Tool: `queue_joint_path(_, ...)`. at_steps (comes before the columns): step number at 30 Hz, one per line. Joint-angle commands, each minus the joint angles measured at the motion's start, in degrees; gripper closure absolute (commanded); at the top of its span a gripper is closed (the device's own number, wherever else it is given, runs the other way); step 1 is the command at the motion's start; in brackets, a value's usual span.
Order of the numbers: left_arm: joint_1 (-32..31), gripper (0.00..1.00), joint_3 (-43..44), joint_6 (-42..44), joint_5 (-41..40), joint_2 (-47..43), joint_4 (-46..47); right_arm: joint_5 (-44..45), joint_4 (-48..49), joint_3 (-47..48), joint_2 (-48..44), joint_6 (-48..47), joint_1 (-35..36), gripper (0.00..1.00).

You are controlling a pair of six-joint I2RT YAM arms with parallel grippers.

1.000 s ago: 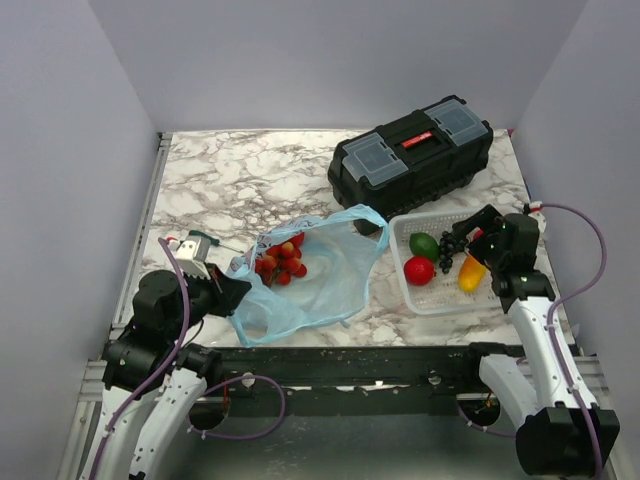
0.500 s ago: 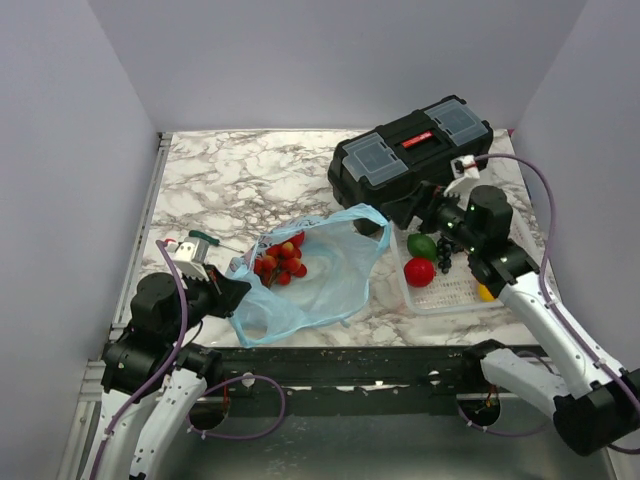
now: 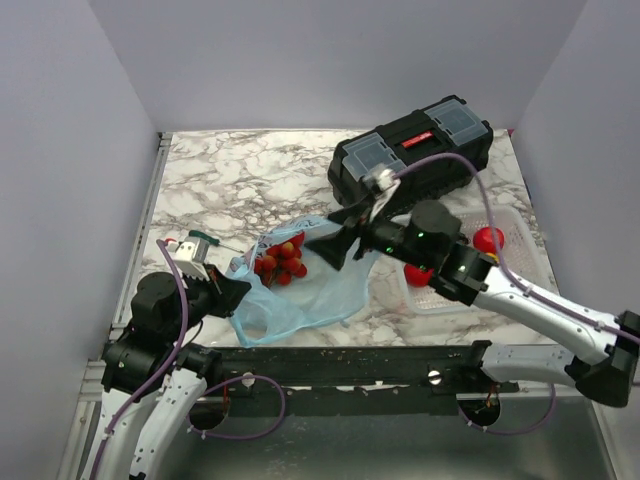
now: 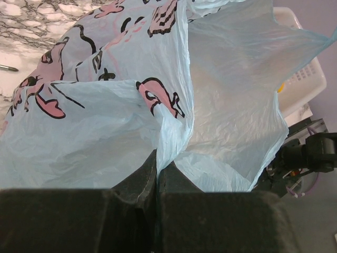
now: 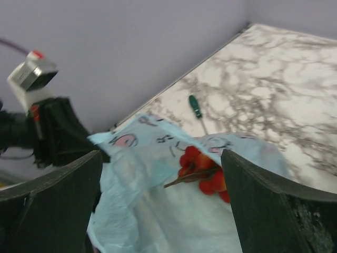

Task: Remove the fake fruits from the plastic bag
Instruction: Take out the fake fruit from the plastic bag.

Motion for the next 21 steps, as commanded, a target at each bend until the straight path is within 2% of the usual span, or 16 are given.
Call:
queue_joint_path(1, 0.26, 1.0, -0.37, 0.35, 0.5, 0.36, 0.62, 12.61, -2.39, 4.38, 7.4, -10.45, 12.86, 0.05)
queue_joint_path(4, 0.26, 1.0, -0.29, 0.62, 1.31, 1.03, 0.58, 16.54, -0.28, 2.71, 12.5, -9.84, 16.04, 0.13)
queue_joint_path(6, 0.29, 1.0, 0.17, 0.71, 1.85, 1.59, -0.31, 18.88, 2.55, -0.04, 14.23, -7.55, 16.21, 0.23)
queue_joint_path(8, 0.24, 1.0, 1.35, 0.25, 2.24, 2.26, -2.67, 19.74, 7.53, -4.26, 14.7, -5.23, 16.22, 0.4)
queue_joint_path(10, 0.29, 1.0, 1.96, 0.16, 3.57, 2.75, -4.63, 18.18, 11.29, -7.42, 16.69, -4.66, 16.22, 0.47)
queue_joint_path(16, 0.29, 1.0, 4.11, -1.04, 2.28, 6.98, -16.02, 18.04, 14.07, -8.41, 28.77, -4.25, 20.54, 0.58)
queue_joint_path(21, 0.29, 1.0, 2.43, -2.19, 0.15, 5.97, -20.63, 21.25, 19.58, -10.73, 35.24, -0.44, 22.57, 0.56)
